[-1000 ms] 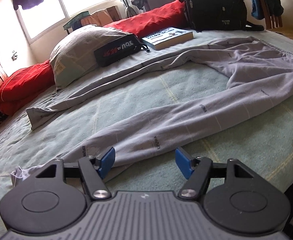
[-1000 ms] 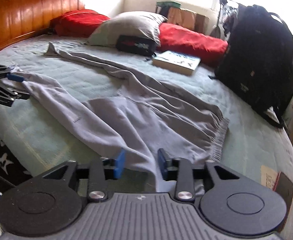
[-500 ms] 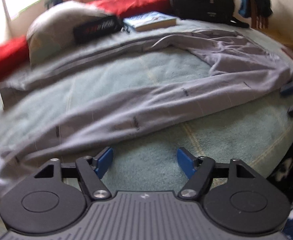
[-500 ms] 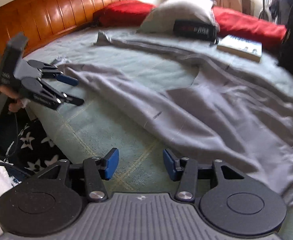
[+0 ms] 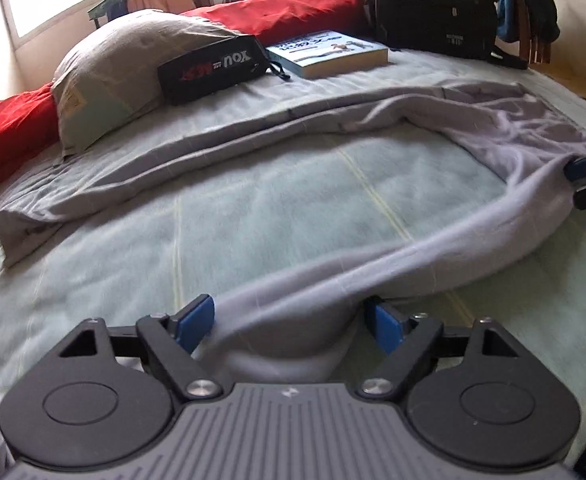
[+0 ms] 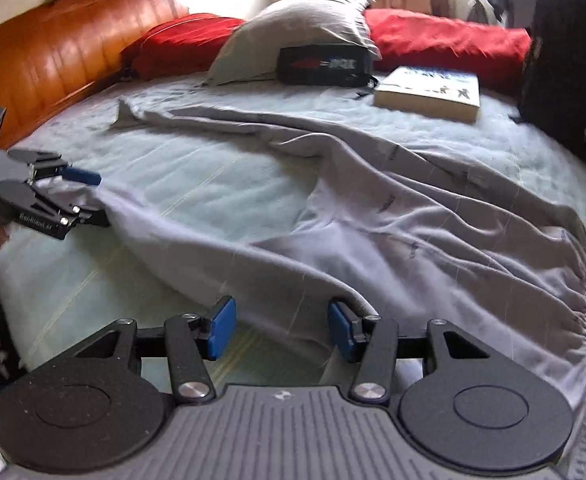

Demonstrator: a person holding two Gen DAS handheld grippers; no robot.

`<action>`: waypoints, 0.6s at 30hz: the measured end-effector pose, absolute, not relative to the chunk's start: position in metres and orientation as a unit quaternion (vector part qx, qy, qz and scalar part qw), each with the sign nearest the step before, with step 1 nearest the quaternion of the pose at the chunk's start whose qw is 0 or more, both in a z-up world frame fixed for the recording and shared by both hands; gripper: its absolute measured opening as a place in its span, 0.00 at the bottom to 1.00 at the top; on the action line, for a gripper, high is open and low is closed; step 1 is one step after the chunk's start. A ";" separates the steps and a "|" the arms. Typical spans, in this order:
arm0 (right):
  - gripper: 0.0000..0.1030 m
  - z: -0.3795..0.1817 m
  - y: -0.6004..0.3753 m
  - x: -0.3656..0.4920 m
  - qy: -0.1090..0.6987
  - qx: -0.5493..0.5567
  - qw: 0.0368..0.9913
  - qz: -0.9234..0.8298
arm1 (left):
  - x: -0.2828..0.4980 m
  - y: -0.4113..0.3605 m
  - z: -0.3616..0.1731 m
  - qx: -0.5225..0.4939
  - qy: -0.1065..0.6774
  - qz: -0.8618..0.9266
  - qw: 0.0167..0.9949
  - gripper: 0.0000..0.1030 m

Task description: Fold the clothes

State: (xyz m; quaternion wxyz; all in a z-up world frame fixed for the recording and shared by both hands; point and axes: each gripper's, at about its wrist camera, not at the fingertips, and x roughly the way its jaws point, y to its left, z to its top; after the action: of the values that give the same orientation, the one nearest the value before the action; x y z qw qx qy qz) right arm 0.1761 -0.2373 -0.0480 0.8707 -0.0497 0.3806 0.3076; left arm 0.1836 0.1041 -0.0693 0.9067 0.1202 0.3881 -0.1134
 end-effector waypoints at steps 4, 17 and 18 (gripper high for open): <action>0.55 -0.047 -0.241 0.193 0.384 -0.022 0.873 0.299 | 0.186 0.103 -0.064 0.126 0.375 -0.116 0.911 0.80; 0.60 -0.032 -0.259 0.148 0.354 -0.026 0.893 0.278 | 0.096 0.095 -0.075 0.337 0.321 -0.049 0.884 0.47; 0.60 -0.030 -0.261 0.145 0.352 -0.024 0.893 0.278 | 0.094 0.094 -0.078 0.359 0.321 -0.044 0.875 0.46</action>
State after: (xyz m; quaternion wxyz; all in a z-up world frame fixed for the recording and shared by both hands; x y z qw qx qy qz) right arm 0.1448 -0.2605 -0.0301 0.8935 -0.0244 0.3520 0.2778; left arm 0.0941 0.0941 -0.0776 0.8753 0.3589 0.3212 -0.0442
